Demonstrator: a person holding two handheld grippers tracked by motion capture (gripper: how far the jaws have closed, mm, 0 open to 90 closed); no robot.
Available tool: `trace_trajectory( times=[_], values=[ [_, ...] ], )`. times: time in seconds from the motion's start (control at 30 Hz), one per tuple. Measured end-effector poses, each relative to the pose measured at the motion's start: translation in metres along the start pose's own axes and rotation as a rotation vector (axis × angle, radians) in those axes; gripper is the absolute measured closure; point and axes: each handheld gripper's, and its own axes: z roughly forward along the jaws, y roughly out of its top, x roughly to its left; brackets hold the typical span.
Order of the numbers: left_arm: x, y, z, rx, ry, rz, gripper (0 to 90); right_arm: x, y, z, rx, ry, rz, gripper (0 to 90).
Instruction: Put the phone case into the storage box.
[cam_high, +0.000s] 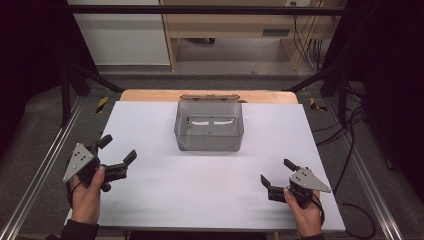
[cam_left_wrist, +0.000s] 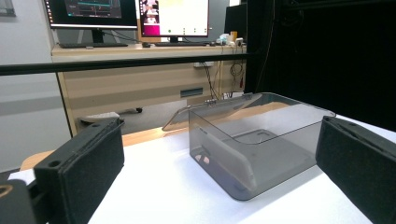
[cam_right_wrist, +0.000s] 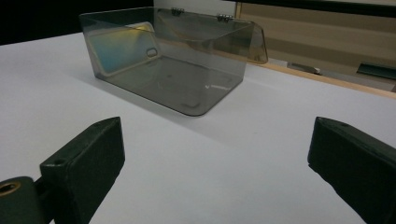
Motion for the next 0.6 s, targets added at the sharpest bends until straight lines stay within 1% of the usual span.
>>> trace_trajectory(
  times=[0.1,0.23,0.33,0.6],
  values=[
    [-0.001,-0.001,-0.003,-0.001,0.0,0.002,0.9,-0.001,0.0,-0.002,-0.012,-0.002,0.002,4.0],
    [-0.001,-0.002,-0.007,0.002,0.004,0.017,0.9,-0.004,-0.001,-0.003,-0.025,-0.002,0.0,4.0],
    [-0.002,-0.004,-0.009,0.001,0.005,0.015,0.9,-0.005,-0.001,-0.004,-0.032,-0.001,0.003,3.8],
    [0.0,-0.013,-0.018,0.005,0.009,0.008,0.9,-0.004,-0.002,-0.004,-0.029,0.0,0.001,3.7]
  ],
)
